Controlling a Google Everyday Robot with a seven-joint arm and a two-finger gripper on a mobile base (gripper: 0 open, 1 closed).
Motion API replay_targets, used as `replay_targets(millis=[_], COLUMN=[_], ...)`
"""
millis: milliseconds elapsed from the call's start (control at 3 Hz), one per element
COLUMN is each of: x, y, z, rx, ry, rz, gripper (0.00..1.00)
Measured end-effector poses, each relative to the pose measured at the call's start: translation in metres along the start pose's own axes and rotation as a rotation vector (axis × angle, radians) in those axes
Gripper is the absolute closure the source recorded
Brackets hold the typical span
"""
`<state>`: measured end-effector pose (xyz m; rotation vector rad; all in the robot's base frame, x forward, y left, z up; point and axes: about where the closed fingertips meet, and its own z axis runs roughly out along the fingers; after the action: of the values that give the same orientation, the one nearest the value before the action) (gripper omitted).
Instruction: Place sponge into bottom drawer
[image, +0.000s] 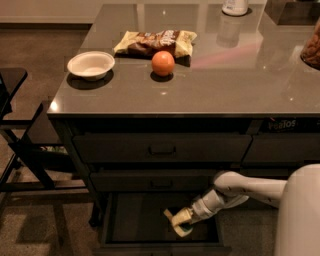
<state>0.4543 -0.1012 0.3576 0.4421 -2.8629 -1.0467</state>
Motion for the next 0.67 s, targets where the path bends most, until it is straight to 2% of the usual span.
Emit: replay_targets(millis=[667], x=[-0.02], y=[-0.046], z=[0.062], rx=[-0.061], ry=[-0.06], rz=[0.13], gripper=[1.0])
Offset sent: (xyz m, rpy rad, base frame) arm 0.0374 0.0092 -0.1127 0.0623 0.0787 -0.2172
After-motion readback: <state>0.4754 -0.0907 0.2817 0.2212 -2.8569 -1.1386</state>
